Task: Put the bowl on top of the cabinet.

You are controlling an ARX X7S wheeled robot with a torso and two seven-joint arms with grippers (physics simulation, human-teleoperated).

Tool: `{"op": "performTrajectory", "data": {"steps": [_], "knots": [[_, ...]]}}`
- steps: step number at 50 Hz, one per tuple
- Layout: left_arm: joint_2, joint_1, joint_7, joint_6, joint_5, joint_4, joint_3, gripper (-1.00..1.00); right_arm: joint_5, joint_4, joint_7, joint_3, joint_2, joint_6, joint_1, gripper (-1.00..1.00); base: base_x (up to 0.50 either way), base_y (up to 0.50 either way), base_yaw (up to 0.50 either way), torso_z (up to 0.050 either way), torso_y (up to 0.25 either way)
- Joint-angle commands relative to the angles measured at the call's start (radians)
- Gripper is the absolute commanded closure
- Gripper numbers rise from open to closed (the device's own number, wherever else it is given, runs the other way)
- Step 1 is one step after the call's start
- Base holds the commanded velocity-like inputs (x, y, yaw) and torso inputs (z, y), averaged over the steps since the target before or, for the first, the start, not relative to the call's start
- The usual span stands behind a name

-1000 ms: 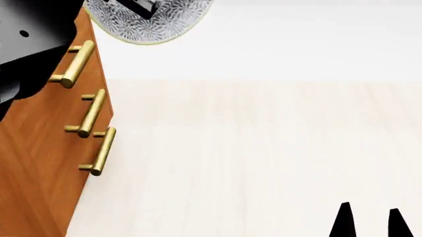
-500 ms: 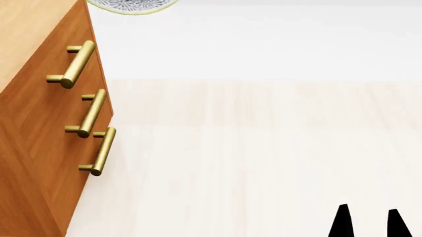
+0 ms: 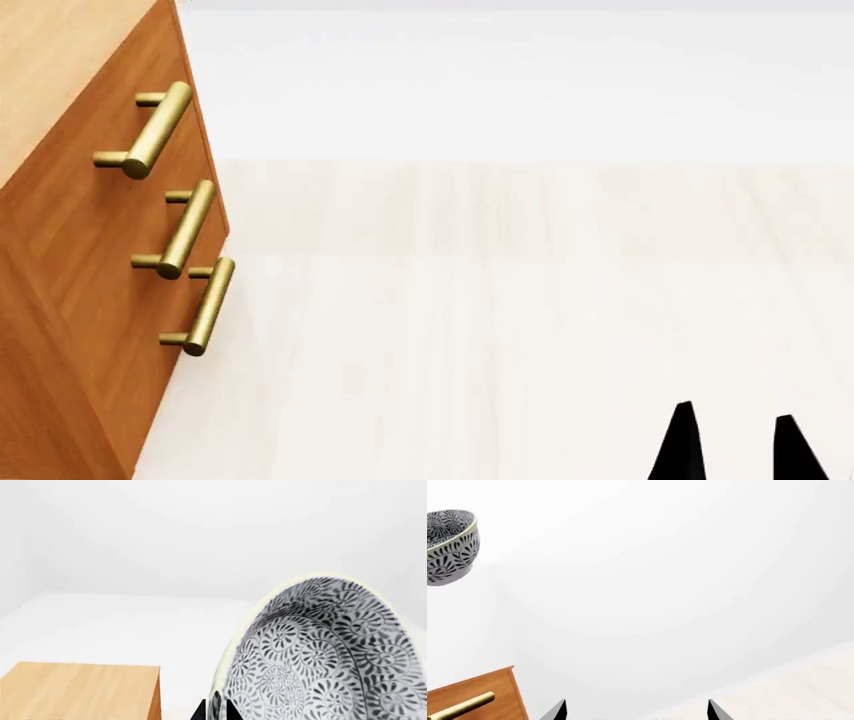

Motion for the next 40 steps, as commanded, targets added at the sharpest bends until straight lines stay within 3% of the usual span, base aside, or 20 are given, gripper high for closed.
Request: {"op": "performTrajectory", "data": {"steps": [1, 6, 14, 23, 40], "knots": [[-0.023, -0.088, 0.055, 0.144, 0.004, -0.201, -0.069, 1.0, -0.025, 0.035, 0.012, -0.004, -0.011, 0.011, 0.027, -1.0, 0.0, 0.0, 0.0, 0.0, 0.0], [-0.025, -0.133, 0.07, 0.193, 0.028, -0.279, -0.06, 1.0, -0.024, 0.061, 0.01, -0.007, -0.017, 0.023, 0.047, -1.0, 0.0, 0.0, 0.0, 0.0, 0.0], [-0.047, -0.123, -0.014, 0.302, 0.016, -0.369, -0.13, 1.0, -0.024, 0.066, 0.011, -0.007, -0.017, 0.029, 0.052, -1.0, 0.0, 0.0, 0.0, 0.0, 0.001], [-0.095, -0.03, -0.246, 0.335, -0.025, -0.227, -0.228, 1.0, -0.035, 0.062, 0.013, -0.008, -0.019, 0.028, 0.051, -1.0, 0.0, 0.0, 0.0, 0.0, 0.0], [-0.118, -0.002, -0.349, 0.403, -0.005, -0.294, -0.257, 1.0, -0.042, 0.07, 0.015, -0.008, -0.023, 0.033, 0.057, -1.0, 0.0, 0.0, 0.0, 0.001, 0.001]]}}
